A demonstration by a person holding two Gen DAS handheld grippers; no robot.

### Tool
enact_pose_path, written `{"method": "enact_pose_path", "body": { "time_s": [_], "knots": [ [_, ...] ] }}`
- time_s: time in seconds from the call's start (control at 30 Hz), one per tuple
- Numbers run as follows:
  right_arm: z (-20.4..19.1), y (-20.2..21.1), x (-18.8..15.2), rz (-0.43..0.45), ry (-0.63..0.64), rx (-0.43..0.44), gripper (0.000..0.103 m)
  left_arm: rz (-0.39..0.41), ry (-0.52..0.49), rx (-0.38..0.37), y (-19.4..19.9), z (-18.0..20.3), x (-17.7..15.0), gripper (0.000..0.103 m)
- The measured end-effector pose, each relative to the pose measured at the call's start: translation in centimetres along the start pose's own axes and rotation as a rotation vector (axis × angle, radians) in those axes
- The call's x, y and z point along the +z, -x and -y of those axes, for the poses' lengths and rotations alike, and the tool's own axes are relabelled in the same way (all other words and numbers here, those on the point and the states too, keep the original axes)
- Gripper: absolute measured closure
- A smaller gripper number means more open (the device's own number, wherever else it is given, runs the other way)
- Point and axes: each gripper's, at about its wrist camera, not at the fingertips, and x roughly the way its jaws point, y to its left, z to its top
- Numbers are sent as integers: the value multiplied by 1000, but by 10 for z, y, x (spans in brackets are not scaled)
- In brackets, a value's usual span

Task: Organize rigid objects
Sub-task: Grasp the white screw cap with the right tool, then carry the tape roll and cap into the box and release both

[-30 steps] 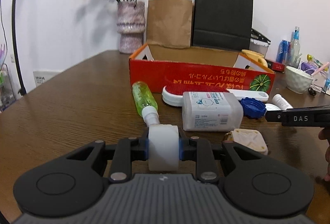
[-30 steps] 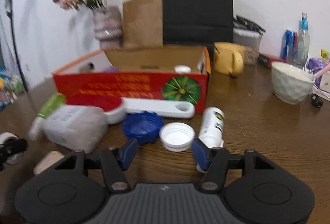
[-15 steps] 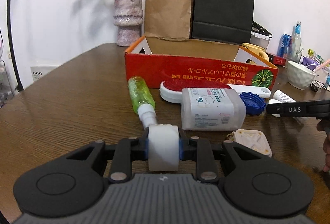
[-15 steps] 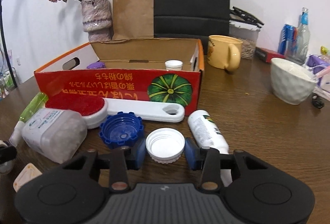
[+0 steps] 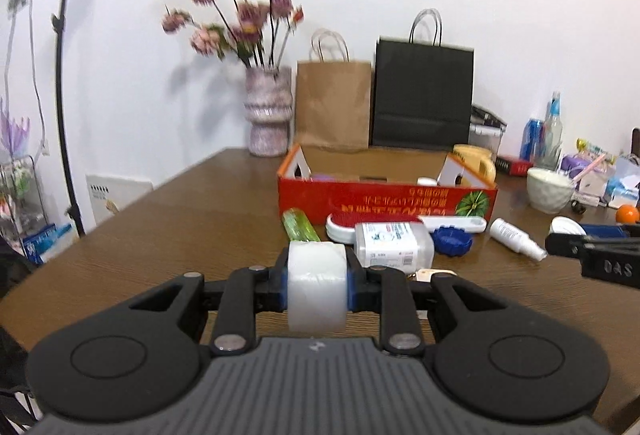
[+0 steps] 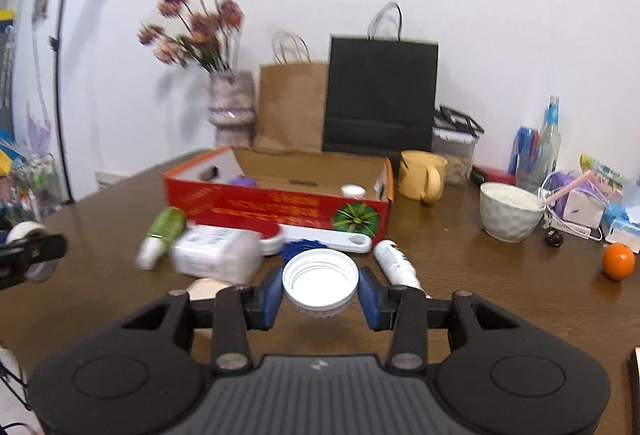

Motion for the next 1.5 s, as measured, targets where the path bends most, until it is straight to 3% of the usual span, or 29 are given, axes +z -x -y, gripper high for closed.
{"method": "enact_pose_path", "body": {
  "time_s": [0.33, 0.53, 0.77, 1.13, 1.37, 1.5],
  "knots": [
    [-49, 105, -32, 213, 39, -2, 63, 202, 9, 1, 93, -4, -8, 78],
    [-54, 128, -37, 227, 19, 8, 63, 213, 2, -22, 115, -1, -11, 78],
    [-54, 127, -40, 219, 6, 13, 63, 209, 4, -30, 115, -1, -12, 78],
    [-36, 78, -10, 198, 22, 31, 63, 176, 0, -22, 67, 0, 7, 78],
    [-3, 4, 49, 145, -40, 105, 63, 136, -6, -56, -9, -2, 59, 78],
    [17, -45, 90, 100, -54, 128, 63, 98, 0, -124, -69, -3, 99, 78]
  ]
}}
